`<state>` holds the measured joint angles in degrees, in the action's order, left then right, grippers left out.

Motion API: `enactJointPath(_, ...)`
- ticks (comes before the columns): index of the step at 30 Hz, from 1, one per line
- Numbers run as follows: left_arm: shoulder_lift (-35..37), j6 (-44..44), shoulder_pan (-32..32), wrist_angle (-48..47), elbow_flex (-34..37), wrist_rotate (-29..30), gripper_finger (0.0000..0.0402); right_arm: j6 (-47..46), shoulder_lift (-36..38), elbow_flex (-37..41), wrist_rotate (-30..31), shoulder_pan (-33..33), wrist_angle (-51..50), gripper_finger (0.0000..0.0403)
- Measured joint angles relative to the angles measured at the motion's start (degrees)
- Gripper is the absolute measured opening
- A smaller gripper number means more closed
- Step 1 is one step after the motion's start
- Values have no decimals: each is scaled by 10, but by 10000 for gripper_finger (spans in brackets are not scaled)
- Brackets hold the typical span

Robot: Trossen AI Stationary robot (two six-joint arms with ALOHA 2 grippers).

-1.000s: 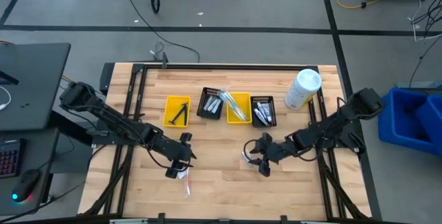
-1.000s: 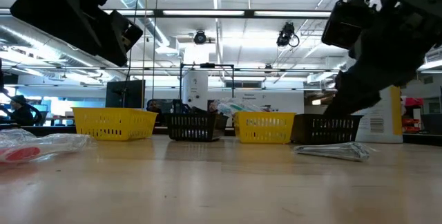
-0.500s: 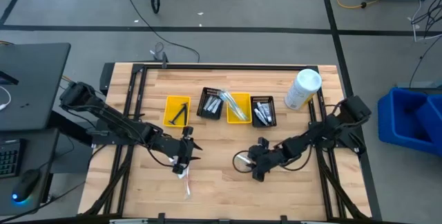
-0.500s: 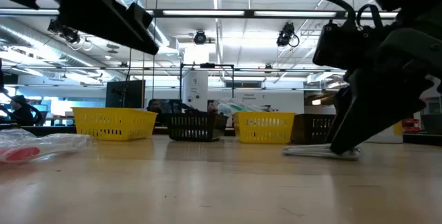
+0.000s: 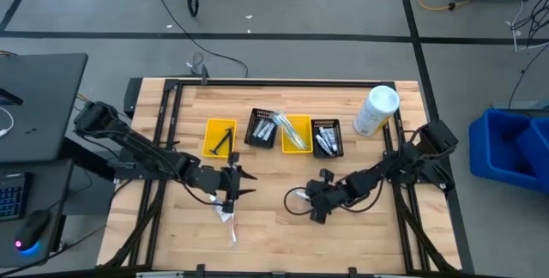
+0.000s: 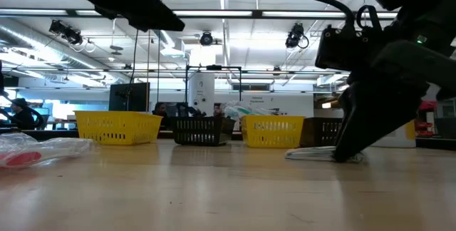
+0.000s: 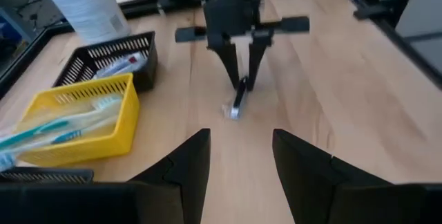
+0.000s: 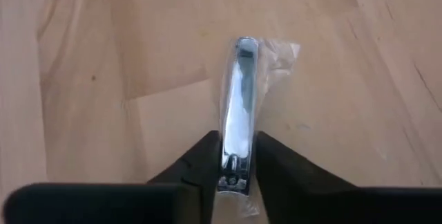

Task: Pick & Place Travel size toiletries
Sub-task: Put the silver nail cutter into the left black bin

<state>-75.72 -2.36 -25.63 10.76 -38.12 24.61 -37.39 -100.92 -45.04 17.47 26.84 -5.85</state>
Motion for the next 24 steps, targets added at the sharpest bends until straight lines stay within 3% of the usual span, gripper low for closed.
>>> enactJointPath(4,0,-16,0,5,0,0,167,-10,0,0,-7,-6,3,71)
enactJointPath(9,0,-75,0,4,0,0,167,46,-1,1,6,-11,47,72)
enactJointPath(15,0,-170,15,6,0,-2,167,252,-2,-34,157,-17,106,74)
enactJointPath(18,0,-271,32,8,0,0,167,340,-2,-50,239,-30,156,75)
enactJointPath(24,0,-433,63,7,0,-2,167,477,0,-58,256,-59,279,75)
